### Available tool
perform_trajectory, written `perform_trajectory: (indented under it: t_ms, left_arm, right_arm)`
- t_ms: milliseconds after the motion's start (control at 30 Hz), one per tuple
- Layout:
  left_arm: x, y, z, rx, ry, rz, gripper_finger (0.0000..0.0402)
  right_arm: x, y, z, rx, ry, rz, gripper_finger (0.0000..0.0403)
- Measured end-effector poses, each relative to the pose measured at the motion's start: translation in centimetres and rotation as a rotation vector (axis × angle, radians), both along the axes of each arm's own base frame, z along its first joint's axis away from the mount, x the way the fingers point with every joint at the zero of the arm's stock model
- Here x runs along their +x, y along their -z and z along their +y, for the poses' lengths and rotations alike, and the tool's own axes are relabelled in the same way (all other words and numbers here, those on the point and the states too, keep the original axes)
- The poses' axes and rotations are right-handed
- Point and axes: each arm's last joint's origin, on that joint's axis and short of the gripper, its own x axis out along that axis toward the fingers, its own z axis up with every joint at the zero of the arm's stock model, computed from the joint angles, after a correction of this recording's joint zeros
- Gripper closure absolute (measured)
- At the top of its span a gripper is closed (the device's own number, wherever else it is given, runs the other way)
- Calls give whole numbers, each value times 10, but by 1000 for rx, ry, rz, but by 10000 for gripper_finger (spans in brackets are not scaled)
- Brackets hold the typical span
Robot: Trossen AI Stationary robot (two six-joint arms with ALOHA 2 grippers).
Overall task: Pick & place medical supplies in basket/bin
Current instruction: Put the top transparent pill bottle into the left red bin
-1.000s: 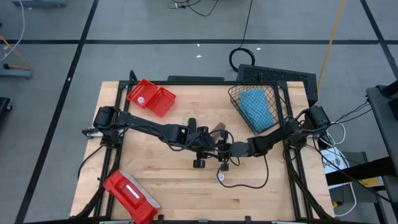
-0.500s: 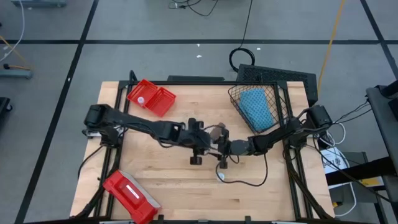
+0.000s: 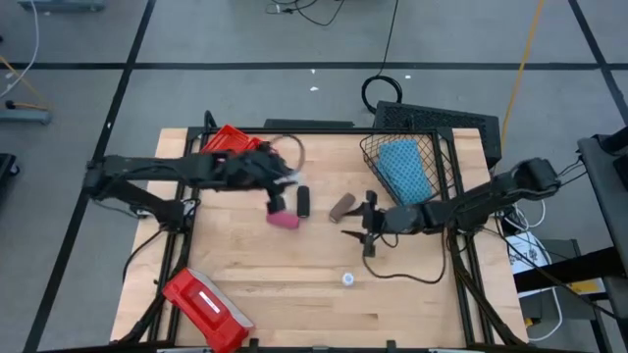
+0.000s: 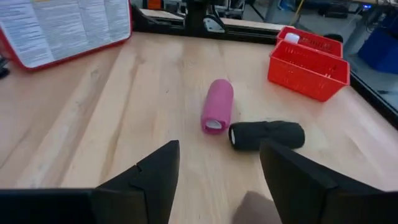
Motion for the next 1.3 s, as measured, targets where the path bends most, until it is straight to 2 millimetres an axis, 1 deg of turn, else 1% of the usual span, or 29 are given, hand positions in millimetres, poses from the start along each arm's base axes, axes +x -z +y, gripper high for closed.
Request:
perform_trajectory:
  t_ms: [100, 233, 300, 367, 433, 533, 700, 767, 900, 967, 1100, 1300]
  left_arm:
    - [-31, 6, 22, -10, -124, -39, 271]
    - [-73, 23, 55, -41, -328, -96, 271]
    - [-94, 36, 67, -58, -426, -96, 271]
    - [-111, 44, 81, -56, -532, -143, 271]
    - [-127, 55, 92, -69, -631, -140, 271]
    - [-144, 71, 106, -116, -755, -137, 271]
    - [-161, 90, 125, -140, -912, -121, 271]
    - [-166, 98, 133, -149, -963, -145, 271]
    - [-175, 116, 142, -184, -1036, -173, 271]
    - [-176, 125, 143, -191, -1027, -189, 271]
    - [-175, 137, 144, -194, -1029, -214, 271]
    - [-171, 146, 148, -218, -1067, -201, 271]
  right_arm:
    - [-10, -5, -4, 5, 5, -29, 193]
    - [-19, -8, -10, 4, 21, -51, 191]
    - [-22, -7, -12, 5, 26, -54, 191]
    - [-24, -6, -14, 5, 32, -52, 191]
    - [-25, -4, -16, 3, 41, -43, 191]
    - [-25, -2, -19, 5, 52, -40, 191]
    - [-25, -3, -20, 8, 58, -42, 191]
    - [-25, -2, -20, 7, 58, -41, 191]
    - [-25, -2, -20, 8, 59, -41, 191]
    - [-25, -2, -20, 8, 59, -41, 191]
    - [-25, -2, -20, 7, 58, -41, 193]
    - [-25, -2, -20, 8, 58, -41, 197]
